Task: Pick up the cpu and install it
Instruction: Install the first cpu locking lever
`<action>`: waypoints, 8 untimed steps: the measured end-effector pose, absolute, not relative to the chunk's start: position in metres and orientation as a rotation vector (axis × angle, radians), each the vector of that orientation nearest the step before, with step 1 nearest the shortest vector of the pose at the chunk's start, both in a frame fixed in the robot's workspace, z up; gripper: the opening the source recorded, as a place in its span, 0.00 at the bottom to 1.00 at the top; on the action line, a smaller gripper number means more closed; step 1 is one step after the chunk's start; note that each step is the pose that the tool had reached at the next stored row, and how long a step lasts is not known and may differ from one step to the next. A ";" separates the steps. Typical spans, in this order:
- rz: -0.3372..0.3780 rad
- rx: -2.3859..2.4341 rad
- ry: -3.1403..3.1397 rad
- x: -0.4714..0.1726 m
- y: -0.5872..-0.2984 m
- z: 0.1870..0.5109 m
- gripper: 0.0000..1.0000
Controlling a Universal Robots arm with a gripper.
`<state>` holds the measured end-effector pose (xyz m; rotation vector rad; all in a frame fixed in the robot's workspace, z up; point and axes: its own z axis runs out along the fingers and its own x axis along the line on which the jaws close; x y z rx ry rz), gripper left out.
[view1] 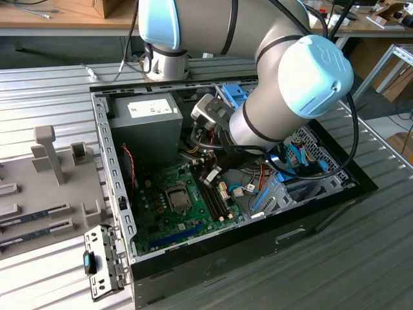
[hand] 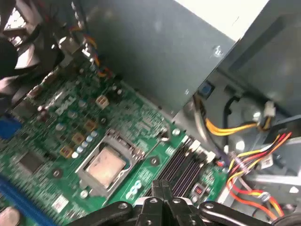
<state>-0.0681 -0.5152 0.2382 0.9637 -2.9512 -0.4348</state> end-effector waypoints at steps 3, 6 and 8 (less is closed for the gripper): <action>-0.385 0.960 -2.948 -0.068 -0.515 0.238 0.11; -0.321 0.956 -2.944 -0.068 -0.515 0.238 0.11; -0.319 0.955 -2.944 -0.068 -0.515 0.238 0.11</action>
